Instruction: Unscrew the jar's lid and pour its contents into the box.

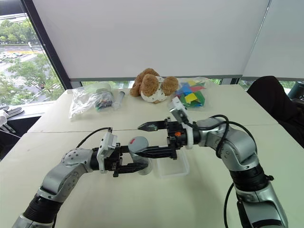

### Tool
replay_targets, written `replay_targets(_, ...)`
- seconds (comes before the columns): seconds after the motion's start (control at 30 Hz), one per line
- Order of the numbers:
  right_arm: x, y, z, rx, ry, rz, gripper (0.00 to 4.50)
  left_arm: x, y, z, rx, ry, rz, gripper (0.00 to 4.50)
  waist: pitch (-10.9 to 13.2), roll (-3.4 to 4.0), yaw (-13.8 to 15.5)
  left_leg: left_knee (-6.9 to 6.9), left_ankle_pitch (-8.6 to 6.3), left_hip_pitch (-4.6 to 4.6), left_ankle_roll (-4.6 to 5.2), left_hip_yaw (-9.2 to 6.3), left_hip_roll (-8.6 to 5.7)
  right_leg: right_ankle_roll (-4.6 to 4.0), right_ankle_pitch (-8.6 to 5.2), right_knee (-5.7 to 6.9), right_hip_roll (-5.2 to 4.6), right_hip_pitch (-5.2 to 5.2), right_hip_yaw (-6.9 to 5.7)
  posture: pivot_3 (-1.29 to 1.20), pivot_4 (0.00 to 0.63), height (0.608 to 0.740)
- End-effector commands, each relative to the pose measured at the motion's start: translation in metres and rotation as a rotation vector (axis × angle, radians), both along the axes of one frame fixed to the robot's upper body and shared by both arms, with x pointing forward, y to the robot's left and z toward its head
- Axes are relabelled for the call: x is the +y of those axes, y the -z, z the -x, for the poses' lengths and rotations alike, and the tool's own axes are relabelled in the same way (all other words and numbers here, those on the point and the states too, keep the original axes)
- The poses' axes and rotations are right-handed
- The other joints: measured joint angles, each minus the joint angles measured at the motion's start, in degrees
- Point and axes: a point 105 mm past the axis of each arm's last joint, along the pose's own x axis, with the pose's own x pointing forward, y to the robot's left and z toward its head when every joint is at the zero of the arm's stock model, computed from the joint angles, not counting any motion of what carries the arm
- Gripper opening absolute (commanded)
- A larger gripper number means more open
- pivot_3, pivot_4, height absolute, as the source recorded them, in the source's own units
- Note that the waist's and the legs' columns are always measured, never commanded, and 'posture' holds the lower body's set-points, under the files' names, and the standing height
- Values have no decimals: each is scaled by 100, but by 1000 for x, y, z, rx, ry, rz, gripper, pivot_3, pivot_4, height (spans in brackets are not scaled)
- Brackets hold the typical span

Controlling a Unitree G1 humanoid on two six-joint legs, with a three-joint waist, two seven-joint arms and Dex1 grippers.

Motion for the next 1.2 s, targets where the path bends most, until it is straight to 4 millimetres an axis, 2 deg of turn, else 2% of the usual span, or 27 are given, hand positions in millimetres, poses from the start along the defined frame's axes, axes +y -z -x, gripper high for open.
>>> replay_targets(0.03, 7, -3, 0, -65, -8, 18, 4465, -2, -10, 3, -52, 11, 12, 2469, 0, 0, 15, 0, 0, -1, 0, -1, -1, 0, 0, 0, -1, 0, 0, 0, 150, 740)
replay_targets(0.37, 12, 0, -18, -85, 34, 26, 4465, -4, -9, -1, -77, -14, 14, 2469, 0, 0, -6, 0, 0, -1, 0, 0, -2, 0, 0, 1, 1, -2, 0, 0, 150, 740)
replay_targets(0.57, 4, -4, -25, -75, 56, 16, 4465, -4, -6, 1, -78, -14, 14, 2469, 0, 0, -5, 0, 0, -1, -1, 0, -2, 0, 0, 1, 2, -2, 0, 0, 150, 740)
replay_targets(0.7, -2, -2, -25, -60, 58, 25, 4465, -3, -8, 1, -82, -17, 15, 2469, 0, 0, 0, 1, 1, -1, -1, 0, -2, 0, 0, 1, 2, -1, 0, 0, 150, 740)
replay_targets(1.0, -1, -11, -6, -52, -50, -35, 4465, -2, -7, -1, -81, -37, 13, 2469, 0, 0, -8, 0, 0, -1, -1, 0, -1, 0, 0, 1, 2, -2, 0, 0, 150, 740)
replay_targets(1.2, 6, -4, -10, -59, -41, 9, 4465, -1, -7, 0, -80, -40, 10, 2469, 0, 0, -4, 0, 0, -1, -1, 0, -1, 0, 0, 2, 2, -2, 0, 0, 150, 740)
